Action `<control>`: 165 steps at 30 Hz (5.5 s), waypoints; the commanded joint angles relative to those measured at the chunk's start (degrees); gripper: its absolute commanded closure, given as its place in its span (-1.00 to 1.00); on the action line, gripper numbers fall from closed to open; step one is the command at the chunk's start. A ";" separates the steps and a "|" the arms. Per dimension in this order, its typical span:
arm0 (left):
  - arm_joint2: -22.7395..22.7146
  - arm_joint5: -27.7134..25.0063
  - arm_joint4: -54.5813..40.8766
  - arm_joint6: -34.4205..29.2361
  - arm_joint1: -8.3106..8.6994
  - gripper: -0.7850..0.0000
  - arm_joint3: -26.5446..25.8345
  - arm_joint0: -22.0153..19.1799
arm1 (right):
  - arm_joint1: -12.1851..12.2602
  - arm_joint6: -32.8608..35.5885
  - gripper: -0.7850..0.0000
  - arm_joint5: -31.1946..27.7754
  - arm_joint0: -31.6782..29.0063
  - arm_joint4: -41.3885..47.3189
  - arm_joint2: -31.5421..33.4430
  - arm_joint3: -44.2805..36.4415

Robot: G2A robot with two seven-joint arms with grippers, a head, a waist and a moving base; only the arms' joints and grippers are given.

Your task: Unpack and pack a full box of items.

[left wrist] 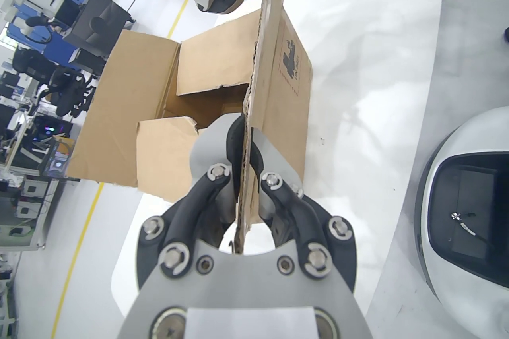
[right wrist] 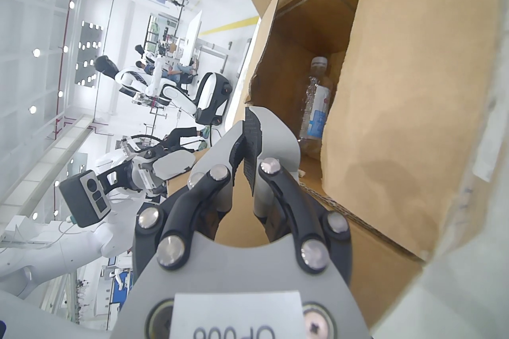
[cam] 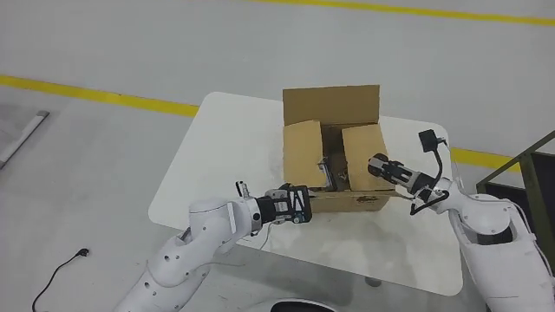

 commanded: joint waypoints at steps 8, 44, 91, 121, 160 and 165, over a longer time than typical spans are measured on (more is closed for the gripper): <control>-2.63 -5.95 -1.61 -3.16 1.26 1.00 -6.11 3.72 | 0.80 0.66 1.00 0.86 -2.36 1.36 4.62 -2.89; 6.70 16.42 5.04 -17.07 -3.05 -1.00 9.91 -6.47 | -2.51 -11.86 1.00 2.98 29.87 0.35 -10.59 37.86; 2.20 13.82 5.67 -16.54 -3.53 -1.00 11.02 -6.19 | -12.24 -4.64 1.00 -3.10 49.46 11.89 -21.37 74.26; -2.16 17.71 9.07 -23.30 -3.13 -1.00 5.51 -0.44 | -8.15 2.71 1.00 -18.19 36.13 -8.08 -25.45 49.11; -2.92 24.15 20.29 -21.35 -2.60 -1.00 6.96 8.26 | -7.32 -28.75 1.00 6.97 7.51 -27.95 -23.45 7.92; -2.92 24.15 20.29 -21.35 -2.60 -1.00 6.96 8.26 | -7.27 -27.75 1.00 6.62 7.25 -28.78 -22.90 6.55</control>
